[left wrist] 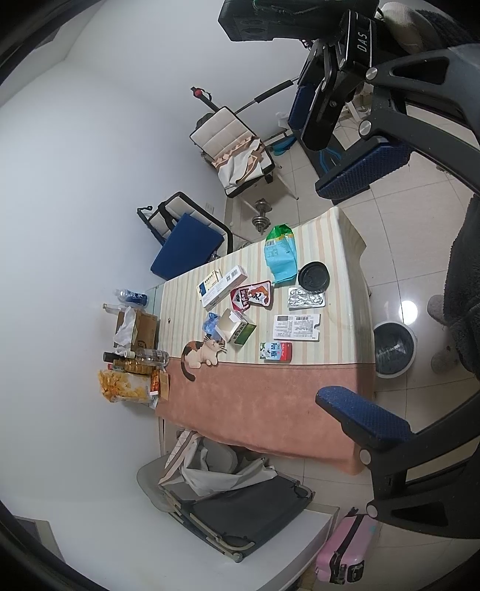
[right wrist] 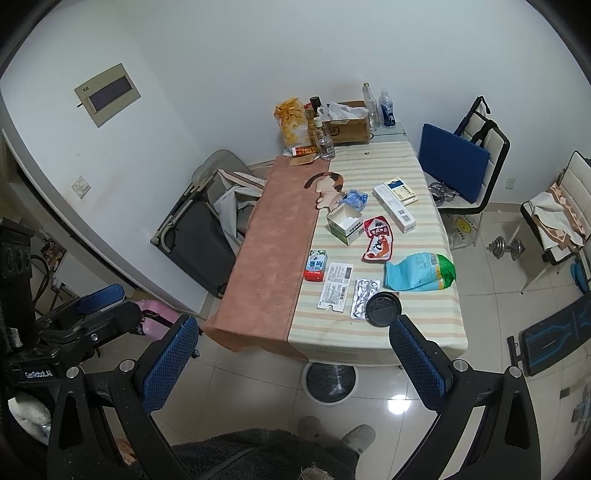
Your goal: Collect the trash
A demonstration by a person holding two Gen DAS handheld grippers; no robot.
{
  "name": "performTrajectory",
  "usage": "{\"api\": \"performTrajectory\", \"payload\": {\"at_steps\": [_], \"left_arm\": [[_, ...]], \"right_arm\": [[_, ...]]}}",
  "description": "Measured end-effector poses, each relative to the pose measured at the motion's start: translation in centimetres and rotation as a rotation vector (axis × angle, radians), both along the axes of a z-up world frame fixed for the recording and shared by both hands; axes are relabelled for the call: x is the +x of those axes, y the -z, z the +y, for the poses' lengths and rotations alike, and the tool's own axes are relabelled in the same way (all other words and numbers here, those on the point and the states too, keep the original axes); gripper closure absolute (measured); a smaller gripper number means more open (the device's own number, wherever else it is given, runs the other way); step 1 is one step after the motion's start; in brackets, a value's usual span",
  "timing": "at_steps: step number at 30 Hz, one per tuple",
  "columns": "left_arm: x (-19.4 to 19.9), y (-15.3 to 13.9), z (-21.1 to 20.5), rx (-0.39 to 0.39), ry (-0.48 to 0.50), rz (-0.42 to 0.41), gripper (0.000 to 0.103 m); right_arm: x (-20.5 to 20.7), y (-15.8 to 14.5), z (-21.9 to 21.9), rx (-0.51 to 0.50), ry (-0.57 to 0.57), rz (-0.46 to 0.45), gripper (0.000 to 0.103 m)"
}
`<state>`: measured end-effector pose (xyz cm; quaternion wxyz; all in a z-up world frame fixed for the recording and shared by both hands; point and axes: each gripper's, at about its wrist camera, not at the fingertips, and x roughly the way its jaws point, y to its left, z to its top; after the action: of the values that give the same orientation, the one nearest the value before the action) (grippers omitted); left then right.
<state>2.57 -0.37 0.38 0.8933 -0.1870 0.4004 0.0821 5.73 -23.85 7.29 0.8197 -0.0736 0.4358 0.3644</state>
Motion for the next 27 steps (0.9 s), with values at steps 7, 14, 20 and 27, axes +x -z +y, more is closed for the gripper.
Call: {"api": "performTrajectory", "payload": {"at_steps": [7,14,20,27], "left_arm": [[0.1,-0.1,-0.1,0.000,0.002,-0.001,0.000],[0.1,-0.1,-0.2,-0.001,0.002,-0.001,0.000],[0.0,0.0,-0.3,0.002,-0.001,-0.001,0.000],[2.5,2.9,0.7,0.186,-0.119,0.074,0.000]], "right_arm": [[-0.2,-0.2,0.3,-0.004,-0.001,0.003,0.000],[-0.5,-0.2,0.5,-0.005,-0.005,0.006,0.000],[-0.5,-0.1,0.3,0.001,0.002,0.005,0.000],[0.4,1.3,0.1,0.000,0.170,-0.019,0.000]]}}
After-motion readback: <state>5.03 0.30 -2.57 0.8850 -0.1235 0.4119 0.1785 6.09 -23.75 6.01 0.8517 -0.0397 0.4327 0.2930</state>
